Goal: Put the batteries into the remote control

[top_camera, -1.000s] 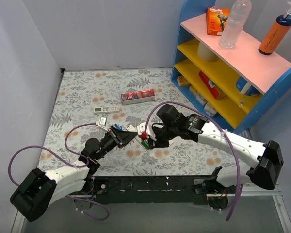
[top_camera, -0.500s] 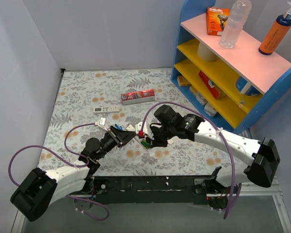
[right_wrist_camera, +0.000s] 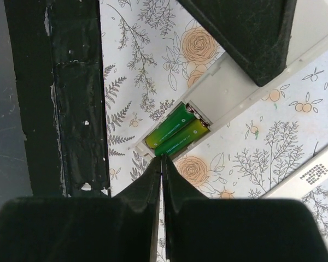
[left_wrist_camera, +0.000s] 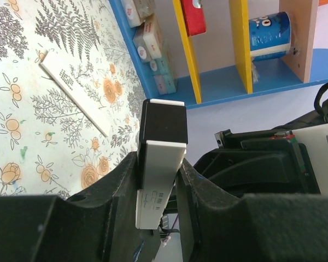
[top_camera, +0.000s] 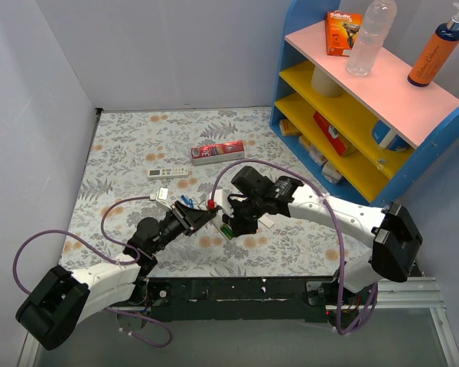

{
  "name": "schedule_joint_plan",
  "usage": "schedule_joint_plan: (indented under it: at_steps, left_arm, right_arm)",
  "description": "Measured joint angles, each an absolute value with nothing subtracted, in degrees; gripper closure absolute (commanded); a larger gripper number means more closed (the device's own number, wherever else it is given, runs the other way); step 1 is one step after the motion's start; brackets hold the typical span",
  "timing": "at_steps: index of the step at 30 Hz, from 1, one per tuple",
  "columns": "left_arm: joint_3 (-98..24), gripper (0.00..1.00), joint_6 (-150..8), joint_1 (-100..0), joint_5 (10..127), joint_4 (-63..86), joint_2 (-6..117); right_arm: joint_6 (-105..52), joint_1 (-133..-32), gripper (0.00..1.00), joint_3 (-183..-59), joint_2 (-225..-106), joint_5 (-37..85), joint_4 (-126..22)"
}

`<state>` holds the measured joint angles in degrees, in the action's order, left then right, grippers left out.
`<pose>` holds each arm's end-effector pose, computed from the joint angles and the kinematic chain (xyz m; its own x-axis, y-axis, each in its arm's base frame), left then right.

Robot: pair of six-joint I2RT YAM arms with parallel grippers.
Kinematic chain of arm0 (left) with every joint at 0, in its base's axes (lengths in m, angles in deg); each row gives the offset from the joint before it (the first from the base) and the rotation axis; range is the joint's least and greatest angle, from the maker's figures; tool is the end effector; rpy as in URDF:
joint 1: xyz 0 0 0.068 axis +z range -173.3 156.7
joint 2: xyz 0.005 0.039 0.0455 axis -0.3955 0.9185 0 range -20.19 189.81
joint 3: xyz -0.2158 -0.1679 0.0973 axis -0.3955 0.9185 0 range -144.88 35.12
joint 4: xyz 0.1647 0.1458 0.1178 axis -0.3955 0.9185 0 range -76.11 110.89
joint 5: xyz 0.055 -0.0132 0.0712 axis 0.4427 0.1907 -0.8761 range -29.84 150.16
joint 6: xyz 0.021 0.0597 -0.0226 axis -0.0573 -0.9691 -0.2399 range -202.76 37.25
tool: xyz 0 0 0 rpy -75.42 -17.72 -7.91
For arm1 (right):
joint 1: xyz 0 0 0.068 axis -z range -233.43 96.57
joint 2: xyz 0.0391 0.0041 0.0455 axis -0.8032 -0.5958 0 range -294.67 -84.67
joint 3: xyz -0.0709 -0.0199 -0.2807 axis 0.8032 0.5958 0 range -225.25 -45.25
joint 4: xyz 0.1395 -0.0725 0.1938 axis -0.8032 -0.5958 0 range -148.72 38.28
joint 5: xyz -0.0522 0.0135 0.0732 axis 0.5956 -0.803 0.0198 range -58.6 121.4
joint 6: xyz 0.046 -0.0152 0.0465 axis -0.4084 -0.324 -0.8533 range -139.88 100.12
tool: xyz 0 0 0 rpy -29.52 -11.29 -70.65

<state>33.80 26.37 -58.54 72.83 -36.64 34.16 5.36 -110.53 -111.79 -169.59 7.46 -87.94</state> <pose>0.1316 -0.1075 0.1877 -0.6893 -0.6417 0.3364 -0.2768 -0.1958 -0.9408 0.1478 0.2684 0.2777 -0.0189 -0.7466 -0.6650 -0.9984 -0.0213 0.0523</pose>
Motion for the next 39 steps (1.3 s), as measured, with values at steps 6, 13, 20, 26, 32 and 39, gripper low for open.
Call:
schedule_joint_plan:
  at_steps: [6, 13, 20, 26, 32, 39]
  left_arm:
    - [33.82, 1.00, 25.95, -58.52, 72.56, -32.90, 31.08]
    - [33.82, 1.00, 26.04, -58.78, 72.69, -34.17, 29.31]
    - [33.78, 1.00, 26.56, -59.13, 73.72, -37.27, 29.96]
    - [33.78, 1.00, 26.54, -59.13, 74.03, -38.10, 29.02]
    - [33.78, 1.00, 26.56, -59.13, 74.31, -39.94, 27.95]
    - [33.78, 1.00, 26.56, -59.16, 74.62, -41.97, 28.02]
  right_arm:
    - [0.50, -110.56, 0.76, -113.74, -170.97, 7.70, -88.82]
    - [-6.69, -110.56, 0.58, -113.59, -165.97, 10.32, -84.95]
    - [-16.37, -109.11, 0.30, -108.95, -156.24, 13.41, -74.13]
    - [-23.69, -105.09, 0.25, -103.34, -154.53, 10.89, -68.32]
    - [-28.63, -104.65, 0.25, -99.36, -155.32, 7.18, -64.38]
    - [-32.02, -104.65, 0.27, -98.31, -156.22, 3.13, -59.31]
